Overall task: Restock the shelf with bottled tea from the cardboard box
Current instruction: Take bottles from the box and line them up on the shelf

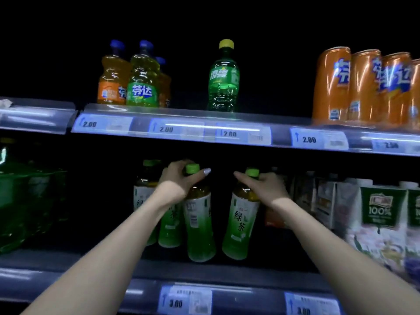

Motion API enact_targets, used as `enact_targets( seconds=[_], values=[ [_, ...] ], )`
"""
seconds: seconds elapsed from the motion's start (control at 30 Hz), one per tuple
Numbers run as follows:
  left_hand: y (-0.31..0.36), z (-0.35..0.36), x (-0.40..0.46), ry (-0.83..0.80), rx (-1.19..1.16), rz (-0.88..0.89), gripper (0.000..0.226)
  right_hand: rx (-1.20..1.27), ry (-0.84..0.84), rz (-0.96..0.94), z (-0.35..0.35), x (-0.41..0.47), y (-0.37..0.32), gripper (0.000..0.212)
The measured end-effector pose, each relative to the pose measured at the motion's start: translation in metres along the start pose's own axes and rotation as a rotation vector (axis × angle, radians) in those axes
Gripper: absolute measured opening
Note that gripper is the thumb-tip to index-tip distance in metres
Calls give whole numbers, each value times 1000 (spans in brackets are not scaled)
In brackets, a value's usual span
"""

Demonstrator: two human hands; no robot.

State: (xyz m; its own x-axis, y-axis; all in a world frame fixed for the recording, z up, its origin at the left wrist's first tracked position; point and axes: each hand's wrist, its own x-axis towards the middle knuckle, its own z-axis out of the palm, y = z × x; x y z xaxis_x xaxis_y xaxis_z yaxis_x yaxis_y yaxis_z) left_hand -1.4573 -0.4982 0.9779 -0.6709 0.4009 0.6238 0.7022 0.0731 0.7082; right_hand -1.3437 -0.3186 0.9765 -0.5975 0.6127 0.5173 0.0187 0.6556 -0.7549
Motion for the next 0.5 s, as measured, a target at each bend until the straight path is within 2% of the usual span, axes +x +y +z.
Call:
enact_targets(
  seconds=[0.1,0.2,0.3,0.4,0.5],
  values=[
    [-1,18,5,-66,-111,-84,53,77,2,58,5,7,9,51],
    [-6,36,5,-68,96,-96,66,95,-49,46,14,7,13,61],
    [-8,39,8,-39,189,-29,62,139,-81,33,27,3,16,78],
    [-8,31,10,-35,222,23,58,192,-108,18,31,-4,19,75],
    [-3,18,10,-170,209,95,64,257,-186,-9,28,-10,28,65]
  ],
)
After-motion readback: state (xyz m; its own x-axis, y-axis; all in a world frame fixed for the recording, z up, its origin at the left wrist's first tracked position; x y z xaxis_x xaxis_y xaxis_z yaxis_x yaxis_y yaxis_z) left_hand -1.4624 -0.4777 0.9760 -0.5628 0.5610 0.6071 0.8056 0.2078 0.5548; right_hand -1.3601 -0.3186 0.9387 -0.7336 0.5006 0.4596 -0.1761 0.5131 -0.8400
